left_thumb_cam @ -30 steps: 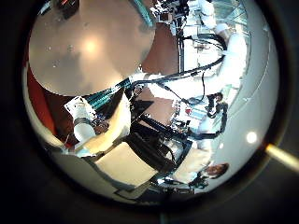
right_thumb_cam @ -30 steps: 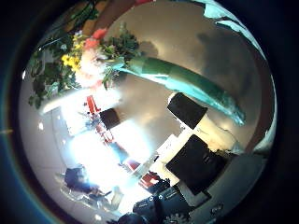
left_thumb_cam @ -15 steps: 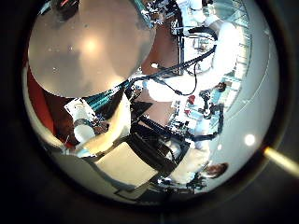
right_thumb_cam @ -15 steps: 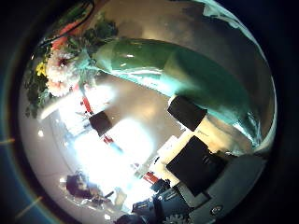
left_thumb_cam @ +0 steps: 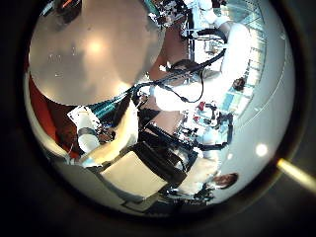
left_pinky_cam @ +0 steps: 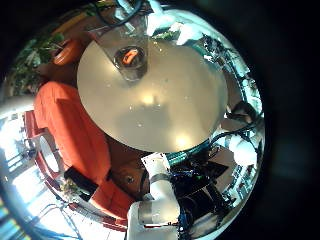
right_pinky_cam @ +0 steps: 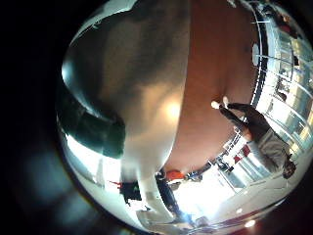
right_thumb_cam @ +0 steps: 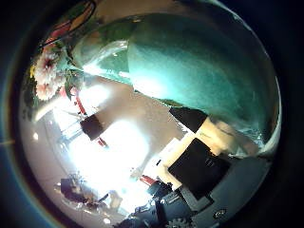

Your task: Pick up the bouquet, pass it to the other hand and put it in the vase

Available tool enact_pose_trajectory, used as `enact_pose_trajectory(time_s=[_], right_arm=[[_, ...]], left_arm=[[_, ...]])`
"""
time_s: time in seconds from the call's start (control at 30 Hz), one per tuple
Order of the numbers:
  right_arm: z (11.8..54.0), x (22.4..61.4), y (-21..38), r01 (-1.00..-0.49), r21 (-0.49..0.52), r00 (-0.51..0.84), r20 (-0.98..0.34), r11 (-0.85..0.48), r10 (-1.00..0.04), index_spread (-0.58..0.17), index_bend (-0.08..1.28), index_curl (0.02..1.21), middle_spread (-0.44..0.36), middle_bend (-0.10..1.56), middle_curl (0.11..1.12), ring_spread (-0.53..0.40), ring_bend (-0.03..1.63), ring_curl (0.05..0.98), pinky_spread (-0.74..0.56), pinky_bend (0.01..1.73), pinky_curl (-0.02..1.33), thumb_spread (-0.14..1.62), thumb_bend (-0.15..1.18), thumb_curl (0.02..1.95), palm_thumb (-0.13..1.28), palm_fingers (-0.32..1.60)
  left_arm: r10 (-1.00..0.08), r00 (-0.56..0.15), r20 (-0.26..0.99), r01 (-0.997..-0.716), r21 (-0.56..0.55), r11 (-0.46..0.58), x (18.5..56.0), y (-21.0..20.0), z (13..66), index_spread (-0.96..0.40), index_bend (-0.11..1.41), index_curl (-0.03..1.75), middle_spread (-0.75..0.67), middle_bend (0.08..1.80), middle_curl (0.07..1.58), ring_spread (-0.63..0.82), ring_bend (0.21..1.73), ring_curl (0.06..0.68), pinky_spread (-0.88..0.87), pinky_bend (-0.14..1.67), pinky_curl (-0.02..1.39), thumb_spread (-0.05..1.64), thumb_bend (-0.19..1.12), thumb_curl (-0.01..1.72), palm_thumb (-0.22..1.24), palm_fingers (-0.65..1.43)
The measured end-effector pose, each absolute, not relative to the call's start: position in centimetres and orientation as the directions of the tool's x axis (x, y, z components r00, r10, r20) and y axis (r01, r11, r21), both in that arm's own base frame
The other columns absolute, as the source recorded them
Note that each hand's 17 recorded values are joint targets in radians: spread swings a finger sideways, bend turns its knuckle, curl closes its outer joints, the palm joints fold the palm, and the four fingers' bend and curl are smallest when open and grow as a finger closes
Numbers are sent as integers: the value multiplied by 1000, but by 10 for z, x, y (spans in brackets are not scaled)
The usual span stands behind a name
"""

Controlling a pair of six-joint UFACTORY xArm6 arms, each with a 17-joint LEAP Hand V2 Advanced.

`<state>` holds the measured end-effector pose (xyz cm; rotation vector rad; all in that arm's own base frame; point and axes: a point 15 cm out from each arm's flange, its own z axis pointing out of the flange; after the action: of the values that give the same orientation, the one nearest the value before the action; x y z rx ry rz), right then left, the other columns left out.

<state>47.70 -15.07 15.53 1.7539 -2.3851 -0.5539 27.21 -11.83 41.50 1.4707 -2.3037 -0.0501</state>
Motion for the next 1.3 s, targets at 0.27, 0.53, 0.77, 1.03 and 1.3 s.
enact_pose_trajectory(time_s=[0.27, 0.53, 0.77, 1.03, 1.3], right_arm=[[155, 472, -147, -894, 388, -261, -44, 224, -964, -373, 294, 480, -198, 721, 569, -258, 1071, 393, -332, 943, 144, 1009, -7, 462, 763, 1266], [184, 476, -161, -911, 321, -287, -40, 259, -957, -406, 822, 765, -220, 1051, 747, -244, 1250, 518, -321, 1305, 338, 973, 23, 539, 963, 1280], [256, 469, -168, -939, 171, -320, -106, 300, -942, -351, 1034, 897, -194, 1244, 835, -233, 1373, 610, -236, 1468, 448, 966, 99, 656, 1137, 1157], [366, 451, -155, -963, -61, -243, -215, 261, -946, -301, 1105, 940, -164, 1318, 852, -214, 1431, 666, -195, 1487, 518, 938, 96, 761, 1163, 1120], [449, 417, -123, -941, -221, -156, -385, 254, -910, -268, 1127, 942, -145, 1350, 840, -202, 1443, 688, -178, 1460, 569, 919, 78, 854, 1153, 1121]], left_arm=[[-877, -362, 317, -861, 248, 445, 271, -118, 414, 111, 179, 367, 351, 190, 336, 512, 479, 191, 474, 196, 314, 1097, -22, 344, 439, 193], [-875, -370, 313, -863, 234, 449, 276, -117, 417, 111, 179, 368, 352, 188, 335, 512, 480, 191, 474, 197, 314, 1097, -22, 344, 439, 192], [-889, -330, 317, -903, 168, 395, 289, -103, 436, 118, 179, 368, 353, 187, 333, 514, 480, 190, 475, 197, 316, 1097, -22, 344, 439, 188], [-882, -291, 370, -919, 150, 366, 287, -104, 434, 135, 177, 364, 363, 186, 326, 510, 486, 191, 476, 205, 323, 1100, -24, 343, 430, 175], [-888, -259, 380, -937, 124, 326, 284, -86, 443, 148, 162, 349, 353, 191, 325, 519, 532, 198, 485, 239, 331, 1106, -25, 341, 417, 237]])
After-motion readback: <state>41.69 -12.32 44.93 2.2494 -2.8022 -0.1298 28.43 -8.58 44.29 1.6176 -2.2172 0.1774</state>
